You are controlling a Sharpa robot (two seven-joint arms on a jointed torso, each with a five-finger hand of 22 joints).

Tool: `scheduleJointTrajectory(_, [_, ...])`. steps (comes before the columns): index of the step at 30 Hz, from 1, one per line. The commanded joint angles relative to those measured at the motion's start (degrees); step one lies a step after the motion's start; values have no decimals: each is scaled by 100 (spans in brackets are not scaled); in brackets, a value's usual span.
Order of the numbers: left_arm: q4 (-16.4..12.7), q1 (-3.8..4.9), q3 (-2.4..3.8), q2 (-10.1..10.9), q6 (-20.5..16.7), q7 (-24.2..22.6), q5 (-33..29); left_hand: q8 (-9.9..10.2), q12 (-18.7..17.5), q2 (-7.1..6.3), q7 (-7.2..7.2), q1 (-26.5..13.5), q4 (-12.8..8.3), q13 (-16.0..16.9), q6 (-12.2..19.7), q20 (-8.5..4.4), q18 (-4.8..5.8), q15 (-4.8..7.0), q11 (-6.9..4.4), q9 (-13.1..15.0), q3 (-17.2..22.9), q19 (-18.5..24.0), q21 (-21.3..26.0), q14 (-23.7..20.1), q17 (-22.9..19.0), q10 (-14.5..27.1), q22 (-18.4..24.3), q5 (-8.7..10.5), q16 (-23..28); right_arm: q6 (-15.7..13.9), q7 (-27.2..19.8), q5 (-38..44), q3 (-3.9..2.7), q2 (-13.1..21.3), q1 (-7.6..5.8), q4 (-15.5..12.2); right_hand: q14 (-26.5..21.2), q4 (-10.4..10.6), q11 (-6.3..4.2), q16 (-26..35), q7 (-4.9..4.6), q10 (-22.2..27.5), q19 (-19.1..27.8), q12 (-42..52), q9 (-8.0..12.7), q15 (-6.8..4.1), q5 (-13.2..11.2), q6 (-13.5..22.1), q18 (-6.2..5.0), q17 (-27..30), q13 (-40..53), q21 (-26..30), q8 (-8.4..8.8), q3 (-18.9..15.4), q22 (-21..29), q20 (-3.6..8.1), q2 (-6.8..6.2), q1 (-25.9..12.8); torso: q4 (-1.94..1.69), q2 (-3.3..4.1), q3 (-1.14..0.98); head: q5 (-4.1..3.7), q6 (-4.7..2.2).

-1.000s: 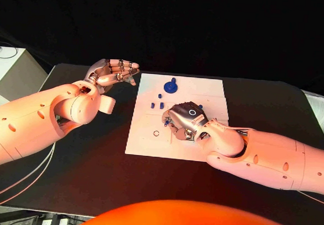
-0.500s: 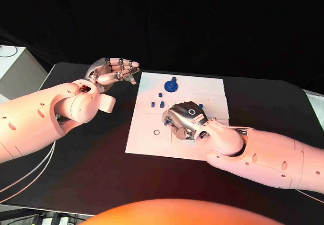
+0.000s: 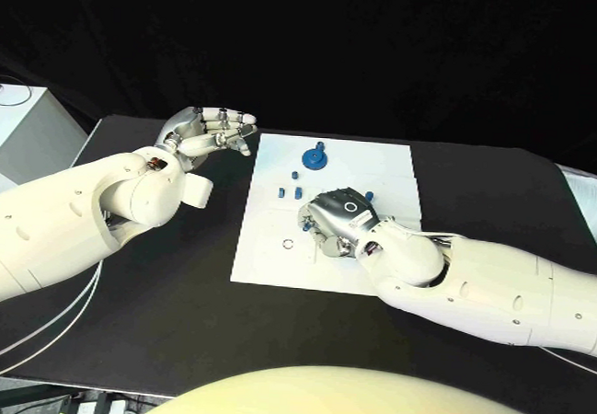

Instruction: Assemble the parts on the task board

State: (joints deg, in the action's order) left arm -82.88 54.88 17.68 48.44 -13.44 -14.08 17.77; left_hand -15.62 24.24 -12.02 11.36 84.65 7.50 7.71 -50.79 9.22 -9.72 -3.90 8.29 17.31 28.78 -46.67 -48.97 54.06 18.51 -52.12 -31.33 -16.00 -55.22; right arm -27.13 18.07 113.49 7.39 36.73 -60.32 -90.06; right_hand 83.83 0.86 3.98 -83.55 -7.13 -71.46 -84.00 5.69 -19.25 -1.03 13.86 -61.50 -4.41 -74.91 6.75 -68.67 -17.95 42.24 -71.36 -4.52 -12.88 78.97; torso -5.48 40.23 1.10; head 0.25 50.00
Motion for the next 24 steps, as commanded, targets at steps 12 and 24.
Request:
scheduleJointTrajectory(12, [1,-5,5,-21,60,-15,-28,-1,-20,-5,10,25,-5,-8,19,24,-68,-27,-2,-8,-40,1,39,-12,-6,52,10,-21,34,288,5,-26,53,-143,22,160,351,17,20,3,-102,37,-48,-168,-4,25,-31,211,-37,-199,-58,62,107,-63,33,1,-73,-209,2,-1,0,5,0])
scheduleJointTrajectory(24, [8,-5,5,-19,63,1,-27,-2,-20,-5,10,24,-3,-10,22,26,-68,-29,0,-9,-41,2,41,-14,-6,58,11,-21,36,265,34,-50,59,-114,22,159,304,-43,100,96,-117,464,21,-225,57,92,11,540,-83,-21,-206,296,345,-153,213,-70,-313,-246,2,-3,-7,3,0])
